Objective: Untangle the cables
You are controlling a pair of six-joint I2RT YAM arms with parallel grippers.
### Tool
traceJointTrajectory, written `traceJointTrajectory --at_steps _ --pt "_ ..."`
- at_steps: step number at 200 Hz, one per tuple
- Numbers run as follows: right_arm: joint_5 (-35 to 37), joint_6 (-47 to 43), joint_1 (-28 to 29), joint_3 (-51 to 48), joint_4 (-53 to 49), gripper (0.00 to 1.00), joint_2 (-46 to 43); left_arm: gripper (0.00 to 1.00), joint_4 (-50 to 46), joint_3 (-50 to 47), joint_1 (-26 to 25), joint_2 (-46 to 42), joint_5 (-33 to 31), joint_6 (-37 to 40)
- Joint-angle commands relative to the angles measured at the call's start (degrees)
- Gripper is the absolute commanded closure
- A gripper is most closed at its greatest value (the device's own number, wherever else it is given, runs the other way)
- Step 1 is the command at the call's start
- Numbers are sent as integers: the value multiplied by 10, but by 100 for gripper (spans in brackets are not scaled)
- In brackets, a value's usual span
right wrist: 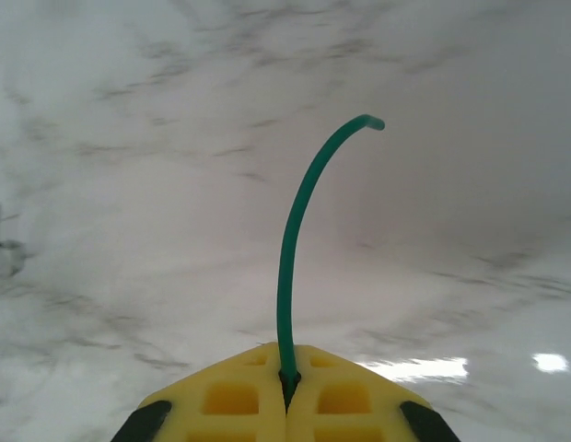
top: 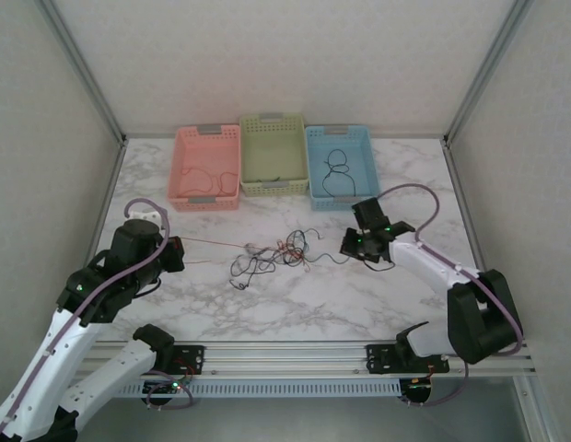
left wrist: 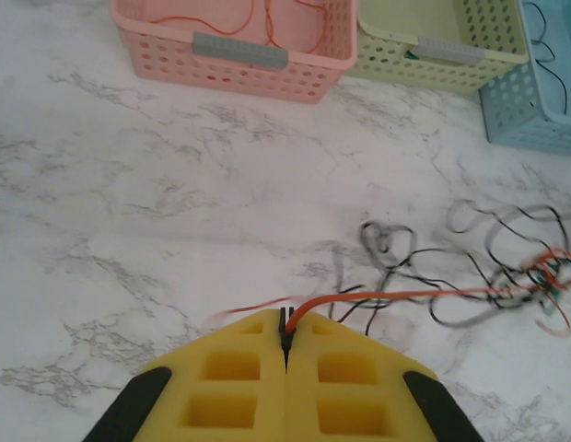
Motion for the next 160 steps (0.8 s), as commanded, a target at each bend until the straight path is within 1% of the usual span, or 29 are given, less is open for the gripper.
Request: traceJointTrajectory --at_steps 1,20,34,47,70,86,129,160 --pt "52 -28 -49 -18 -67 100 -38 100 -21 6 16 -31 -82 -16" --pt "102 -33 -91 -25 -92 100 -59 100 -28 10 22 -54 -115 -24" --pt "123 -37 -127 -33 -98 100 -68 100 -33 12 23 -66 -133 -27" --pt "115 -38 -153 -37 -89 100 -73 100 -31 9 23 -69 -132 -27" --pt "116 -37 -180 -38 -84 100 -69 100 -35 12 23 -63 -138 -29" --pt "100 -37 -199 -43 -73 100 -63 100 -35 12 24 -66 -140 -29" --pt "113 -30 -254 -58 -57 100 -67 100 -50 19 25 -90 -186 -45" --pt "123 -29 -269 -65 -48 100 -71 100 -54 32 25 -106 -209 -43"
